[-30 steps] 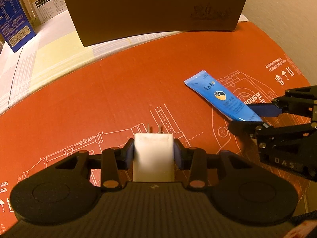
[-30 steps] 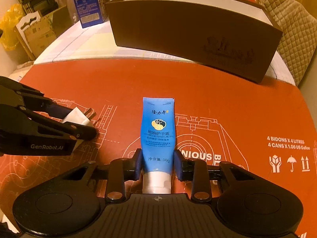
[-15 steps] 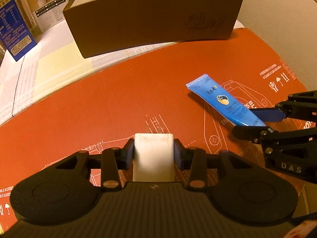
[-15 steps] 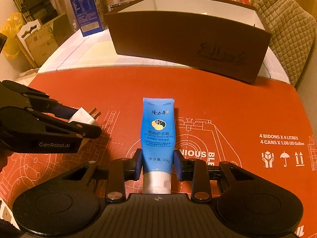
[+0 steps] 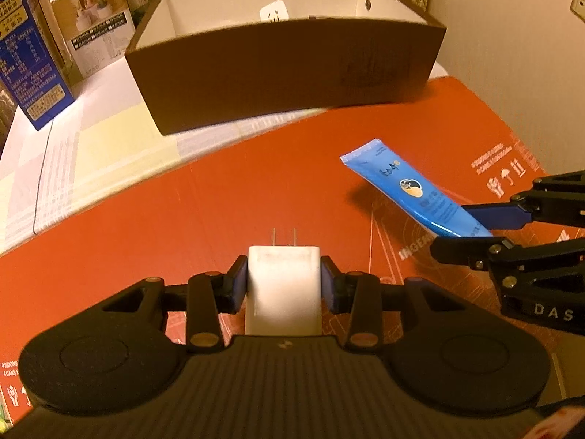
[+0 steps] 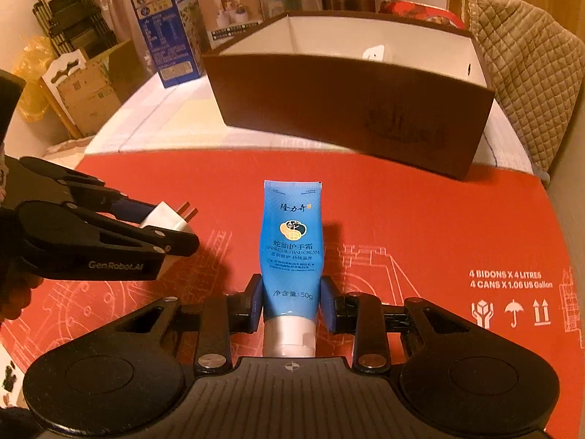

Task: Organize rigid objects
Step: 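Lift and carry the charger and blue tube over the open box with both tools, then lower and release the blue tube with the right tool while the left tool releases the charger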

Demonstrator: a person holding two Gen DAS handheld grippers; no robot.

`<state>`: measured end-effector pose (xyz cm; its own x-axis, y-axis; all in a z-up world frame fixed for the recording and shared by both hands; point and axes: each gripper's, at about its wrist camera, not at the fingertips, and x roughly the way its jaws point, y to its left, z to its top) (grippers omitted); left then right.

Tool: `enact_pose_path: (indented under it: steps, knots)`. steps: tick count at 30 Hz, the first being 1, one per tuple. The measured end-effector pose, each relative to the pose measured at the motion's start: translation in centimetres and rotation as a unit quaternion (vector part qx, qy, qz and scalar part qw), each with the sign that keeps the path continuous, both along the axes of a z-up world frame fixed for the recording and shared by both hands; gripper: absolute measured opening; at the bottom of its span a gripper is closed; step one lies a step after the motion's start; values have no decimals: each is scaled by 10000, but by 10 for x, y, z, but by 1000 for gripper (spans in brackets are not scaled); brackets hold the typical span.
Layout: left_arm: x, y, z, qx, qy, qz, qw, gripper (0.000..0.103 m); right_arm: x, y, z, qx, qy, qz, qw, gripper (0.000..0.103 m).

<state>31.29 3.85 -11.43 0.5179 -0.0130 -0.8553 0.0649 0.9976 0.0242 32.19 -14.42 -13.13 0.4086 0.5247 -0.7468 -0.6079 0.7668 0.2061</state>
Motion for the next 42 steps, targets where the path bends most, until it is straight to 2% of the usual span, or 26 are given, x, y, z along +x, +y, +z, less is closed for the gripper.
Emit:
enact_pose_path:
  steps: [18,31,42]
  knots:
    - [47,1,68,13,-714,-100,9974,36,48,-7,63,443,-407,51,9982,29]
    - [106,0,98,59,-1103,-271,9935,36,109,-14,98,692,-617,-223,9954,29]
    - [169,8,110,68,-1217,-299,9921,36,168,-12,105,781,-591,-634,9932,29]
